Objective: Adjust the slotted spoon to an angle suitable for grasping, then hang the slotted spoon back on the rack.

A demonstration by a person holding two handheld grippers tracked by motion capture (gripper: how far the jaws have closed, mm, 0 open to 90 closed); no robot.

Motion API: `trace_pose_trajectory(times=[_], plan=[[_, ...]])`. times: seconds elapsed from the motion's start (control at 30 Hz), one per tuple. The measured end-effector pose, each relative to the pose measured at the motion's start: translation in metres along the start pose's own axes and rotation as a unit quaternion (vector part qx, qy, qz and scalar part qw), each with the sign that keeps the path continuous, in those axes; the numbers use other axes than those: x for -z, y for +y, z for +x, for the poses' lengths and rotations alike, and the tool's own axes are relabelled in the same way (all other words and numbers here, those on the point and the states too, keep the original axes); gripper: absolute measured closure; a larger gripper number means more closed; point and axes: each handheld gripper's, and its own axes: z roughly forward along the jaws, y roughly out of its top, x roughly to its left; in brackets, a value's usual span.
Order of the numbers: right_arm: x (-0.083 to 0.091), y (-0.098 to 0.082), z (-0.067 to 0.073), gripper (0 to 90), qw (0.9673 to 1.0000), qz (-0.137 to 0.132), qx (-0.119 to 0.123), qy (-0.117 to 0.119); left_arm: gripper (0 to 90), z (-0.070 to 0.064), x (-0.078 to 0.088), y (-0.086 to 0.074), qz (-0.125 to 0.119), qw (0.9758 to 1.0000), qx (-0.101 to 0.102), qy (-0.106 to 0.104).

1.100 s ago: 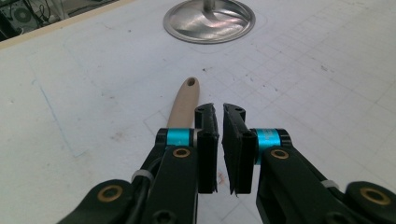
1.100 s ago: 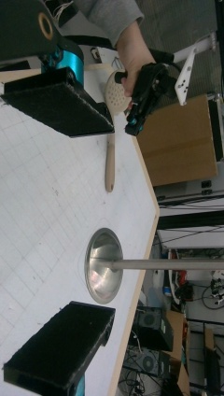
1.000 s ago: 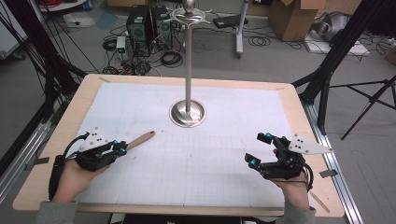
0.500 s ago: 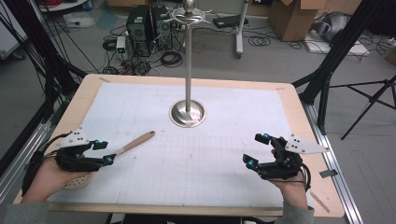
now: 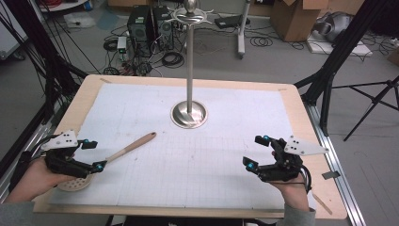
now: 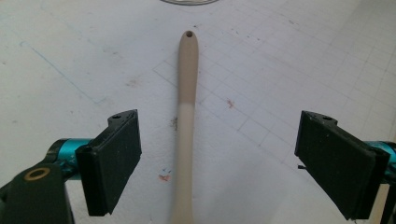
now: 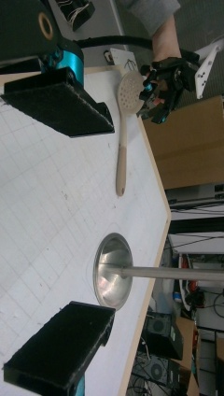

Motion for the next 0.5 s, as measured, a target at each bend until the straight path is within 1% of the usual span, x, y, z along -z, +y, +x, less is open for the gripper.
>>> trace_pose_trajectory(times=[0.13, 0.2, 0.3, 0.47, 0.5], plan=[[0.0, 0.0, 0.0, 9.6, 1.0, 0.0, 0.0, 0.001, 15.5, 0.004, -0.004, 0.002, 0.012, 0.9999, 0.0, 0.0], [0.0, 0.0, 0.0, 9.6, 1.0, 0.0, 0.001, 0.002, 16.1, 0.007, -0.006, 0.002, 0.018, 0.9998, 0.006, 0.0], [0.001, 0.0, 0.0, 9.6, 1.0, -0.001, 0.0, 0.002, 16.8, 0.01, -0.011, 0.002, 0.026, 0.9997, 0.006, 0.002], [0.004, 0.0, 0.001, 9.6, 1.0, -0.001, 0.001, 0.002, 17.4, 0.013, -0.021, 0.0, 0.043, 0.999, 0.006, -0.005], [0.005, 0.0, 0.001, 9.6, 1.0, -0.001, 0.0, 0.002, 17.9, 0.014, -0.022, 0.0, 0.048, 0.9989, 0.003, -0.004]])
